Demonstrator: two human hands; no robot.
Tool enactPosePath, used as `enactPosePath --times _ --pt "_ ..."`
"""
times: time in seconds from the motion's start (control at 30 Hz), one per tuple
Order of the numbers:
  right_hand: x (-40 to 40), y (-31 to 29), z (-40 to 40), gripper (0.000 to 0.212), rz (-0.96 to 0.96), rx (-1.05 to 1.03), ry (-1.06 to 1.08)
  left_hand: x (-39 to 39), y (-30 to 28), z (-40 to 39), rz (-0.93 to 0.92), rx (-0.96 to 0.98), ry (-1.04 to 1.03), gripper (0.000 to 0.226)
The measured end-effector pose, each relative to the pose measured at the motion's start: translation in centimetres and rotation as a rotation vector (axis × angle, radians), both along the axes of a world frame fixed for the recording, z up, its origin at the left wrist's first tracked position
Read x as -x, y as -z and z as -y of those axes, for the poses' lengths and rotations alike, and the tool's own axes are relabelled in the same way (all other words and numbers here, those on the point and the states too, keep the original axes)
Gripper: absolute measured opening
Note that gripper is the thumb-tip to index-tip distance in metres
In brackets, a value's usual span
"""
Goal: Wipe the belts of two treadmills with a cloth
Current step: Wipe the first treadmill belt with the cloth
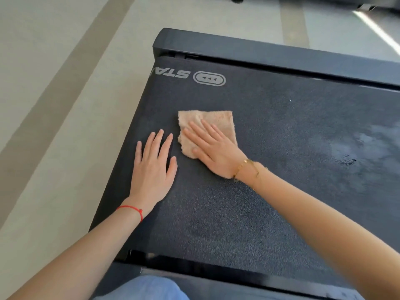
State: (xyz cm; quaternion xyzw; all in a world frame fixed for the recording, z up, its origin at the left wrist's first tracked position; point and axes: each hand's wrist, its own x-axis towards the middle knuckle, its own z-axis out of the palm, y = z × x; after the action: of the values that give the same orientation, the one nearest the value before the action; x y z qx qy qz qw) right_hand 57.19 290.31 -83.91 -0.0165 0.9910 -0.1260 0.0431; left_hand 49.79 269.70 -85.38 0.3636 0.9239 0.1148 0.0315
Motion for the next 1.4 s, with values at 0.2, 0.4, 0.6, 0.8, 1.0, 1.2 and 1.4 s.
enactPosePath --times 0.2,0.4,0.6,0.8,1.0,1.2,1.4 --pt "4.1 0.0 -0.5 0.056 0.033 -0.003 0.196 -2.6 0.2 6.8 0.026 0.044 -0.056 0.061" --pt "6.9 0.1 6.9 0.054 0.033 -0.044 0.085 -5.4 -0.3 11.8 0.072 0.028 -0.124 0.064" --pt "-1.5 0.6 13.2 0.054 -0.011 -0.034 -0.33 -6.9 -0.3 13.6 0.147 -0.079 -0.199 0.055" --pt "5.1 -0.5 10.2 0.055 0.041 -0.079 -0.089 -7.0 -0.1 13.7 0.12 -0.105 -0.193 0.056" --pt "2.7 -0.1 13.2 0.055 0.025 -0.05 -0.048 -7.1 -0.5 13.6 0.121 -0.117 -0.195 0.056" --pt "-9.9 0.0 16.2 0.054 0.006 -0.006 -0.057 -7.1 -1.0 13.3 0.141 -0.113 -0.184 0.055" --pt "-11.7 -0.1 10.2 0.054 0.029 -0.034 0.252 -7.0 -1.1 13.0 0.125 -0.058 -0.168 0.057"
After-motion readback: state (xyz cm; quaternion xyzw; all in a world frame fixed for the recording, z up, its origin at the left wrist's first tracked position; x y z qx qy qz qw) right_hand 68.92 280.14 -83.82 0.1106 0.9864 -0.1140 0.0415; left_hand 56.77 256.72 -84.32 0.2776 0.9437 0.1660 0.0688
